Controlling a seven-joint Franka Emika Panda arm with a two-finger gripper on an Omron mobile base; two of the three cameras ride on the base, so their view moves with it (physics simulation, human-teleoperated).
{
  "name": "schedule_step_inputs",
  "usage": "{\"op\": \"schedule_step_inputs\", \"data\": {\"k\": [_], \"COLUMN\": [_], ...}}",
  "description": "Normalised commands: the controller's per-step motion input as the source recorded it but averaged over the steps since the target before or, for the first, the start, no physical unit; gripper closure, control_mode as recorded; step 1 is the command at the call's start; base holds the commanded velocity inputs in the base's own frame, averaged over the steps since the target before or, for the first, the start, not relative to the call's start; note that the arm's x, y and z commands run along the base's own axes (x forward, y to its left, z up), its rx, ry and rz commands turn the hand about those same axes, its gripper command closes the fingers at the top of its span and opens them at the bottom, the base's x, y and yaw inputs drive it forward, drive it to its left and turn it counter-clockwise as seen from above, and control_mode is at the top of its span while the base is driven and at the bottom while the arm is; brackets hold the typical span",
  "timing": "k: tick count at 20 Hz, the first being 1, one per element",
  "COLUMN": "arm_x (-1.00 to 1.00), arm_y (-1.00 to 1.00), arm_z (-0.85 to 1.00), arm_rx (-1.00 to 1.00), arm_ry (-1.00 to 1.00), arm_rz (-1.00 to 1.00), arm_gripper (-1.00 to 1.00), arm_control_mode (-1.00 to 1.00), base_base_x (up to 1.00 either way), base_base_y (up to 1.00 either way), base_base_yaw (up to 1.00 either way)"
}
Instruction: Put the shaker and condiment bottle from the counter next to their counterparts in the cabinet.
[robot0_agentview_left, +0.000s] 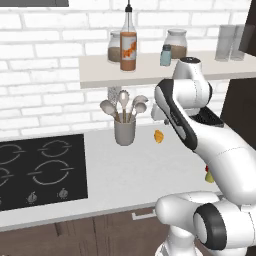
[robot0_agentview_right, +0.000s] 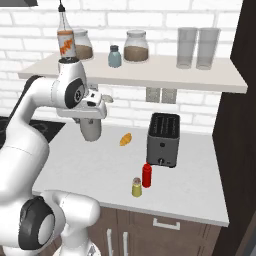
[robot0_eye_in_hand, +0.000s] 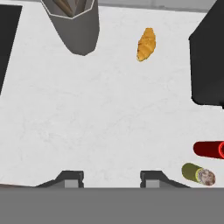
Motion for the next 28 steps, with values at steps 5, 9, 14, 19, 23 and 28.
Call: {"op": "schedule_step_inputs", "data": {"k": [5,9,14,19,23,28], "arm_x": [0.0,-0.01,-0.09,-0.13,-0.12,-0.08], "arm_y": [-0.01,-0.17,-0.38,-0.38,-0.28,-0.23], "arm_z": [0.0,0.0,0.0,0.0,0.0,0.0], "arm_rx": [0.0,0.0,0.06,0.09,0.1,0.09], "arm_ry": [0.03,0.05,0.0,-0.03,-0.07,-0.1], "arm_rz": [0.0,0.0,0.0,0.0,0.0,0.07], "arm_gripper": [-1.0,-1.0,-1.0,-1.0,-1.0,-1.0], "arm_control_mode": [-1.0,-1.0,-1.0,-1.0,-1.0,-1.0], "base_base_x": [0.0,0.0,0.0,0.0,0.0,0.0], "base_base_y": [0.0,0.0,0.0,0.0,0.0,0.0], "base_base_yaw": [0.0,0.0,0.0,0.0,0.0,0.0]}}
